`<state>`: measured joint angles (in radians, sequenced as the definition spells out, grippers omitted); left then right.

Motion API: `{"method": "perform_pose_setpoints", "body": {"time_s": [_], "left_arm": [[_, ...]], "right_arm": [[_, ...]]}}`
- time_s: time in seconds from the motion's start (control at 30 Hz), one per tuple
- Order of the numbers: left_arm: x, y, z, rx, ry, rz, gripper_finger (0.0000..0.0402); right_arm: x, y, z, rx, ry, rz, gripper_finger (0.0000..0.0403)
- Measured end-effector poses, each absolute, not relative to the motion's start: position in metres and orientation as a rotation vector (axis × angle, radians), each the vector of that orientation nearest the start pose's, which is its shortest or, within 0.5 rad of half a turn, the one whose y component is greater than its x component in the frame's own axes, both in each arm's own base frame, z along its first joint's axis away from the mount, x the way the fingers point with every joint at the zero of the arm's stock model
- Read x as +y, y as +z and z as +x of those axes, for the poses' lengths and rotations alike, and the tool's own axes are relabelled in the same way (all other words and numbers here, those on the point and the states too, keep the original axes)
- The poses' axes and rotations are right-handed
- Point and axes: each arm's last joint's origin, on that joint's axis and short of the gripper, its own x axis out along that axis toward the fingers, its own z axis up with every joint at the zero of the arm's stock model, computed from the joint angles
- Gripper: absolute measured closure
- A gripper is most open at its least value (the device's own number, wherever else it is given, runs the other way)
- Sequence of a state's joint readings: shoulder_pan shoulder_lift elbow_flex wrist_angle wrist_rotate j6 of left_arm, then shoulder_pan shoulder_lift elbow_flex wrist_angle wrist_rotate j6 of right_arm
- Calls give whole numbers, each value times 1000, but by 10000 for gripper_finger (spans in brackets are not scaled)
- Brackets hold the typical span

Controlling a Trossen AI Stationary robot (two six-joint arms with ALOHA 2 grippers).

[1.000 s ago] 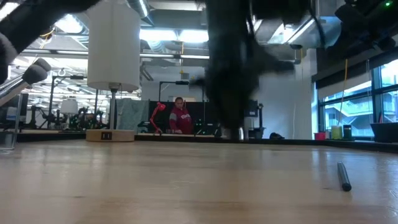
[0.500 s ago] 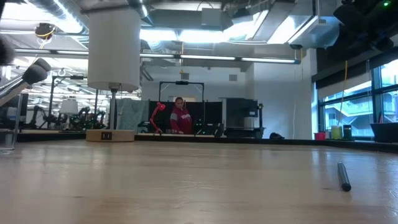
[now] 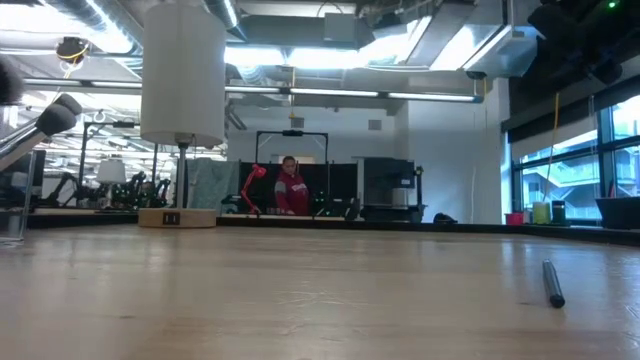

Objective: Put items in baskets/containers
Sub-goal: Put the black eyeshadow brush into the transparent organizer

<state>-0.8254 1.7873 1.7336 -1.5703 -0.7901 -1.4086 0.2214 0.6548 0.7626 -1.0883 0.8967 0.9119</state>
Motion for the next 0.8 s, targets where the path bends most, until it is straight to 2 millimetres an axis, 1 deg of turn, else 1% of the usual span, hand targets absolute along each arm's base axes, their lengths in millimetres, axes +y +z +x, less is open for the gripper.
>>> {"method": "perform_pose_setpoints", "body": {"time_s": [0.1,0.2,0.3,0.4,0.47,0.53,0.8], "left_arm": [[-221,306,204,793,687,-141,375],[-226,289,178,767,701,-182,375],[-232,281,155,731,687,-223,375],[-242,274,137,654,647,-242,377],[-246,272,129,578,602,-231,378],[-252,269,126,542,564,-214,378],[-265,254,122,591,550,-164,370]], "right_arm": [[-1,279,98,483,-920,298,240],[-1,279,98,484,-920,296,240],[-1,279,98,484,-920,296,240],[-1,279,98,484,-920,296,240],[-1,279,98,481,-919,298,240],[-1,280,99,474,-917,304,240],[-1,280,100,473,-910,312,240]]}}
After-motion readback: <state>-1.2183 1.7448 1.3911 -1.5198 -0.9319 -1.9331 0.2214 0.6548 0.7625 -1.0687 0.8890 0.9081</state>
